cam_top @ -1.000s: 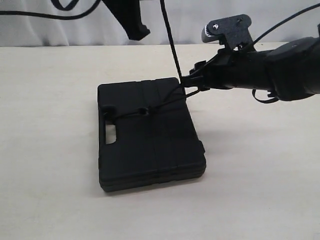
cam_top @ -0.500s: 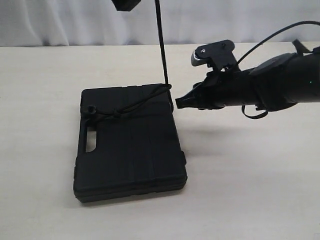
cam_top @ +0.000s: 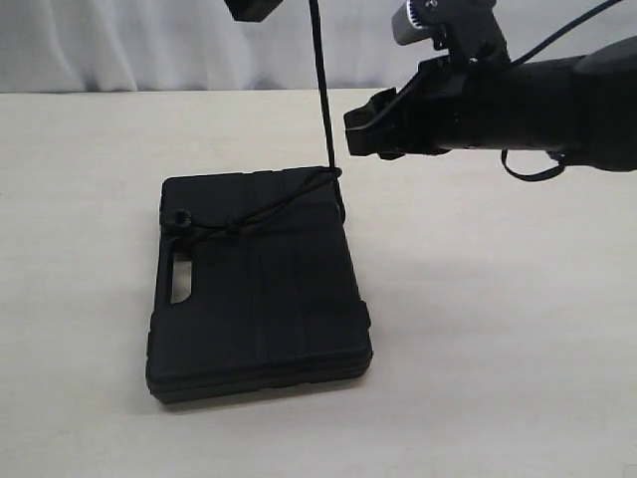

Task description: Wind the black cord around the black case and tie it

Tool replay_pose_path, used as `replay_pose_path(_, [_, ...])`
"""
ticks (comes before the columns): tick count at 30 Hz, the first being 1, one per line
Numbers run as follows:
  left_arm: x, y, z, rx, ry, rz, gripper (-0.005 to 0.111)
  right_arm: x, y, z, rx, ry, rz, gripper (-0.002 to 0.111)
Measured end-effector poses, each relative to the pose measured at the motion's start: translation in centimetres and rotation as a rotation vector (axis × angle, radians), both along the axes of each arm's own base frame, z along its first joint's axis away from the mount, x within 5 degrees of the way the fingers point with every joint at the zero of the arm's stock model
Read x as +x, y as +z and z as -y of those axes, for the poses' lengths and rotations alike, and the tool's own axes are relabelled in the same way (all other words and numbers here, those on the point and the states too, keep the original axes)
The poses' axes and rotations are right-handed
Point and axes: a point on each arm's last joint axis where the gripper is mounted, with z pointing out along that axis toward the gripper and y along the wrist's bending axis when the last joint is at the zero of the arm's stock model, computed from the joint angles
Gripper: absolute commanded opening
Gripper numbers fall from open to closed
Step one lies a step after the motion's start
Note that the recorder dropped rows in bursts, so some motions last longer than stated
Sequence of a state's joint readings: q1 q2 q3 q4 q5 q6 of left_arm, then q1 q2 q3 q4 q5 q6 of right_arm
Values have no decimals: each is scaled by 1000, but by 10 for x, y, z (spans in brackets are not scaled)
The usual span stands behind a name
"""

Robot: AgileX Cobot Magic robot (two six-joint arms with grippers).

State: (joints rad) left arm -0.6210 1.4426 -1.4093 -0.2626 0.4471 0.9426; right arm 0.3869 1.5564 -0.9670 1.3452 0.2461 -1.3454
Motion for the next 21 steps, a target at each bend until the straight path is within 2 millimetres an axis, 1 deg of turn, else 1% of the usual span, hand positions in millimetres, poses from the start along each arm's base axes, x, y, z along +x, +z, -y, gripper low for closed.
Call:
replay_pose_path(4, [0,0,1,-26,0,-13,0,11,-16,-7,-2,18,-49,49])
replay_pose_path(9, [-2,0,1,-40,-3,-31,0,38,-48,-16,-20,-16,-115,49])
replay_pose_path(11, [-3,-1,1,-37,-5,-38,0,45,-55,-21,-15,4,-132,49])
replay_pose_path(16, [-3,-1,0,-35,-7,-42,0,55,-60,-31,10,69,-143,49])
replay_pose_path(21, [-3,0,0,-35,-7,-38,0,52,-67,-29,-51,109,-139,49])
